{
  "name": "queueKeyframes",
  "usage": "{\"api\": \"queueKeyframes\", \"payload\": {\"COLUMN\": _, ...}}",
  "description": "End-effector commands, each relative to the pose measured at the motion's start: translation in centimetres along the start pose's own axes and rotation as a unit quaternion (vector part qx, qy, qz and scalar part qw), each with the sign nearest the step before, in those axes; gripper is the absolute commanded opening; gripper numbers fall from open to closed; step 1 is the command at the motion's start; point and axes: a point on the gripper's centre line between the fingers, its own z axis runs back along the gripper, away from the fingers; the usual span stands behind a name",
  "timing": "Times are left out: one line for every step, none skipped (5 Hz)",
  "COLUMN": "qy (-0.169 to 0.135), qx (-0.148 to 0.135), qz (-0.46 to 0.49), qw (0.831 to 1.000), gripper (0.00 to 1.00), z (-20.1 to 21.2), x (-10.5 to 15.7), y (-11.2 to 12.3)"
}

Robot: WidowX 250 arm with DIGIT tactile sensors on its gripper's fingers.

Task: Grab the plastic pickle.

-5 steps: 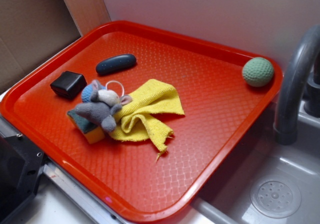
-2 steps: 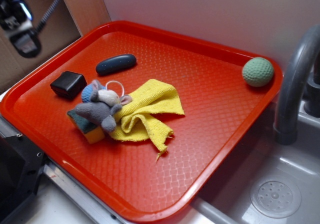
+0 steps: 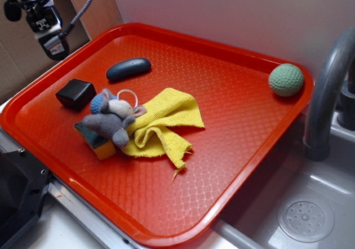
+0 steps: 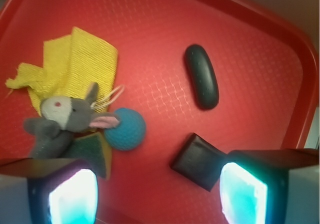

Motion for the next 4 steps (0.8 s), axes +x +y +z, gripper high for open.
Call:
{"api": "queueKeyframes", "payload": {"qy": -0.022, "qx": 0.012, "qz": 0.0, "qw": 1.0, "gripper": 1.0, "z": 1.1, "x": 0.8, "y": 0.4}}
{"api": "queueKeyframes", "payload": {"qy": -0.014, "qx": 0.045, "qz": -0.028, "qw": 0.999, "gripper": 1.0, "z": -4.3, "x": 4.3, "y": 3.3}}
{"api": "queueKeyframes", "payload": {"qy": -0.006, "qx": 0.013, "qz": -0.078, "qw": 0.997, "gripper": 1.0, "z": -7.2, "x": 5.7, "y": 3.7}}
{"api": "queueKeyframes", "payload": {"qy": 0.021, "qx": -0.004, "qz": -0.113, "qw": 0.993, "gripper": 1.0, "z": -10.6, "x": 7.0, "y": 3.4}}
